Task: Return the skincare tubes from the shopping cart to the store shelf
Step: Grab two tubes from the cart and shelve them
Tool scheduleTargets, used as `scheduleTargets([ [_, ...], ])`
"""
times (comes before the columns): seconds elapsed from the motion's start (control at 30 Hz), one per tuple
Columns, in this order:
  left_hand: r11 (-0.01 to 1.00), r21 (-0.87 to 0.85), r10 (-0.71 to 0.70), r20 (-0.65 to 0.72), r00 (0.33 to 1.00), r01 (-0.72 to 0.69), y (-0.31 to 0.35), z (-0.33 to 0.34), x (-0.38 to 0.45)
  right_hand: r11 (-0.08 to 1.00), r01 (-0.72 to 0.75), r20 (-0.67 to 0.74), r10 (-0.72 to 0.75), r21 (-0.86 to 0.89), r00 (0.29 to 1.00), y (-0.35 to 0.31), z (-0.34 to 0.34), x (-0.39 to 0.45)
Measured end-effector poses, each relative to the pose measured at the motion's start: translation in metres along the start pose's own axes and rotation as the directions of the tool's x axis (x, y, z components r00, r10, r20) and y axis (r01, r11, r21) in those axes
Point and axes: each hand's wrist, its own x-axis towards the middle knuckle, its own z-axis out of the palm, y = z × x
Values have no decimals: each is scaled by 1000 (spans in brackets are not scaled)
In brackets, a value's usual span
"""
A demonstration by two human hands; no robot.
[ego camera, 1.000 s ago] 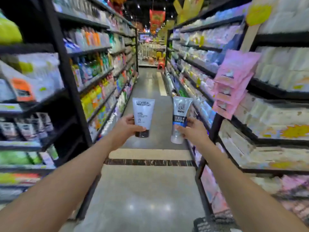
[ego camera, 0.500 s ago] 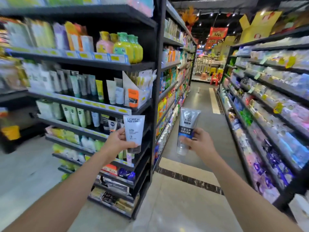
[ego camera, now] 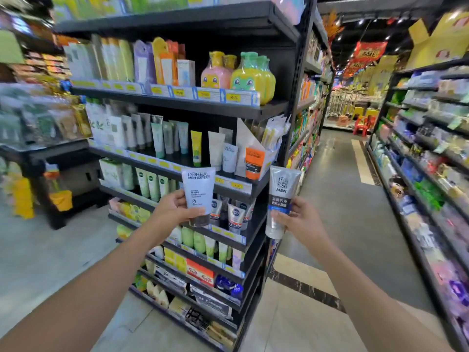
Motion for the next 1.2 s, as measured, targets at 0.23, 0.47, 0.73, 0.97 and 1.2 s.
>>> scheduleTargets([
  [0.23,997,70,26,-36,999,-24,5,-32,87,999,42,-9,-42,-33,999,21,36,82],
  [0.47,990,82,119,-16,993,-117,18,-49,161,998,43,0,-43,-38,999,29,63,134],
  [0.73,973,149,144,208,968,-177,4,-65,234,999,18,-126,-23,-41,992,16,88,153],
  [0.97,968,154,145,305,941,-199,0,-69,286,1000,2,-224,-6,-17,975,-15,122,148],
  [1.2,959,176,132,412,902,-221,-3,-69,323,999,-35,-325,22,-36,945,-18,151,146],
])
